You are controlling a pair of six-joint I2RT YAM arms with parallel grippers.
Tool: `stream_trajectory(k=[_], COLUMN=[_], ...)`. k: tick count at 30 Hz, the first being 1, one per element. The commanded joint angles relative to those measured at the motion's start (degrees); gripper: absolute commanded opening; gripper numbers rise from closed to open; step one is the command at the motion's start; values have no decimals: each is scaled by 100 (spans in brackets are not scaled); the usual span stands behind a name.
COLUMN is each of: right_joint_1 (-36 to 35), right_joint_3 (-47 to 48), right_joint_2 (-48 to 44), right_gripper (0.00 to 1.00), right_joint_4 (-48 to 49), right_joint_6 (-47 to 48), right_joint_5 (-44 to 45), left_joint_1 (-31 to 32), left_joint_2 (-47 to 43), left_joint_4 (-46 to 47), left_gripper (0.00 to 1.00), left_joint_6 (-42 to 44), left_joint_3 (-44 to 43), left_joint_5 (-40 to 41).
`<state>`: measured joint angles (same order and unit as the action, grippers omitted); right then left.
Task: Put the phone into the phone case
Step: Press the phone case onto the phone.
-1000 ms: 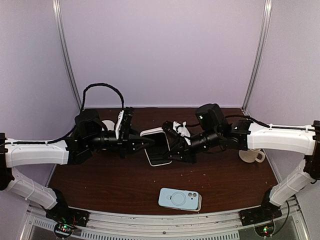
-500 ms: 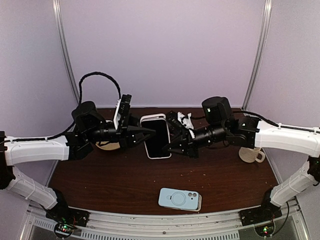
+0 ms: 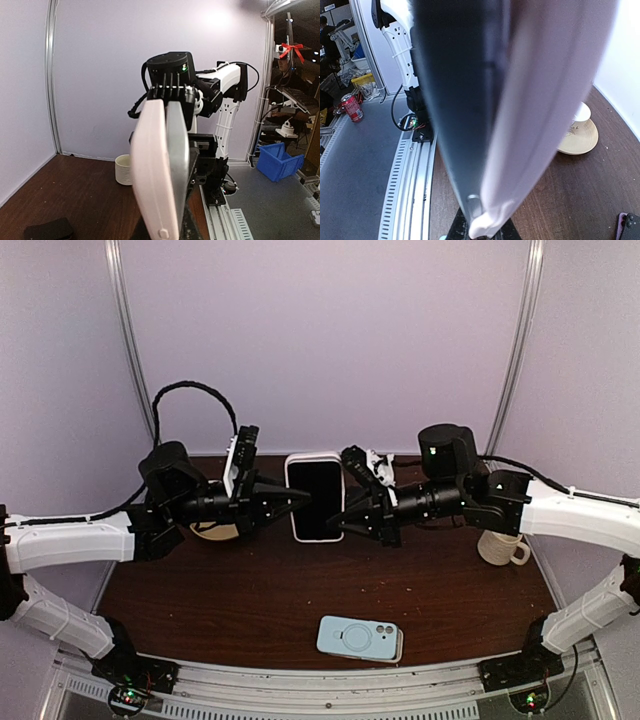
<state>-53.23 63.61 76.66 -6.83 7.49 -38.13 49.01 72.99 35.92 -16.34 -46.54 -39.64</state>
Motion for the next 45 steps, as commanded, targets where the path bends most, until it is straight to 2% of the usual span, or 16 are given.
stream_trajectory(k=[1,9,10,11,14,17,19,23,27,35,41,45], right_joint_1=[15,14,15,15,31,57,59,42,-29,-186,-214,-214], right_joint_3=[211,269,285,307,388,595,915,1640,2013,2615,2833,2763], right_joint_2=[-155,-128,-119,-109,-108,-83,-8,155,242,712,1151,1216], right_gripper=[0,2,9,25,51,69,76,78,78,75,58,53], right_joint_4=[328,140,121,65,-106,-414,-896,-1994,-2698,-2915,-2849,-2737], right_joint_6=[-22,-6,-8,-10,51,224,423,970,1543,1898,1883,1856], right_joint_5=[39,78,96,136,240,174,173,385,576,300,103,82], left_joint_1=[15,14,20,20,19,46,103,200,209,312,350,351], left_joint_2=[-97,-87,-90,-101,-159,-220,-281,-336,-373,-280,-287,-256], left_joint_4=[186,71,54,28,37,-147,-612,-1925,-2560,-2668,-2668,-2649], left_gripper=[0,0,0,0,0,0,0,0,0,0,0,0], left_joint_6=[54,182,217,252,388,651,1023,1975,2362,2429,2460,2448], left_joint_3=[-29,-38,-31,-30,37,59,-30,-378,-574,-654,-663,-676], left_joint_5=[0,-41,-56,-67,-100,-86,-29,493,894,888,914,901])
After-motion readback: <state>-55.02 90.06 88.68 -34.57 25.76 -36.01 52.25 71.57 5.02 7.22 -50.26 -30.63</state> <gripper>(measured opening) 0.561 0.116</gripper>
